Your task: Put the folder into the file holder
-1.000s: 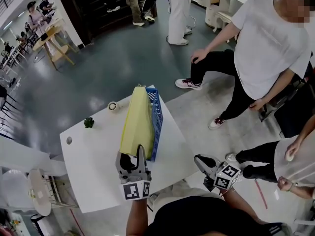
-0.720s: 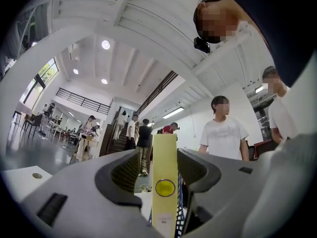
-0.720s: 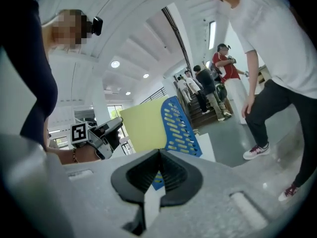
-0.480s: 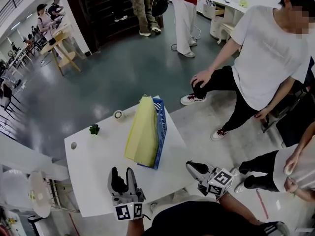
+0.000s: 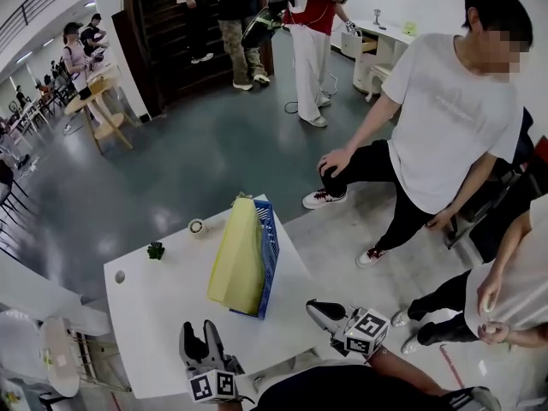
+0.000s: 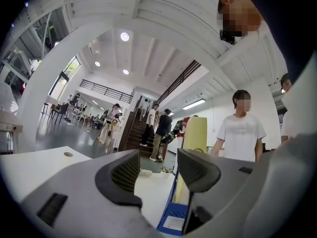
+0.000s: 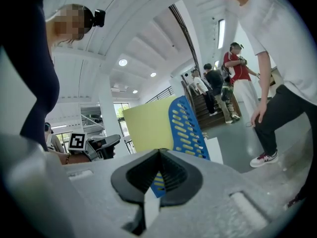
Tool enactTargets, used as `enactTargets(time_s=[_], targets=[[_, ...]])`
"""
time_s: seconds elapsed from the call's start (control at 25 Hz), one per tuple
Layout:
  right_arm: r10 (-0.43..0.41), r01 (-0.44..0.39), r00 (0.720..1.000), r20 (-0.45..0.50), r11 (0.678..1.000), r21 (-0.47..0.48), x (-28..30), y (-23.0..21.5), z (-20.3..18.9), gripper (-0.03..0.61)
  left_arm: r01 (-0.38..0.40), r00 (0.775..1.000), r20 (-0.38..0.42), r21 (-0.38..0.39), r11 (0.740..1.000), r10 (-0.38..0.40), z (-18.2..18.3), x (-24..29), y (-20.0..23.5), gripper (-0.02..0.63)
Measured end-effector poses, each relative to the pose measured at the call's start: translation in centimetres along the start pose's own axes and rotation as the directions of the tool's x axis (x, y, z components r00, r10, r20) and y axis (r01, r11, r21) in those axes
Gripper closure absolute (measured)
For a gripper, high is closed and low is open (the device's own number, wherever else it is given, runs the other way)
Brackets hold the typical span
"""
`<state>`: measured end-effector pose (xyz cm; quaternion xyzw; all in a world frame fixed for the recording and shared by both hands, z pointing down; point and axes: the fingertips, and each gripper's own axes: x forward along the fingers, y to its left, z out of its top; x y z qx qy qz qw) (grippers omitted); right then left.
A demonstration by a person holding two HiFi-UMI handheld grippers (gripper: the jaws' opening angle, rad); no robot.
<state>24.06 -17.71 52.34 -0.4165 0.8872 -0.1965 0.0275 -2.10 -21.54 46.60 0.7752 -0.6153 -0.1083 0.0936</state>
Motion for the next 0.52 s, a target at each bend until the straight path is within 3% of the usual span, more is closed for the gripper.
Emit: enactTargets(time_s=[0.52], targets=[[0.031,-0.03,0.999,-0.021,1.0,0.007,-0.5,0.6,-0.6,0.581,-0.041,0.997,-0.073,-0.093,0.995,0.034,-2.5,-0.5,0.6,0.385]])
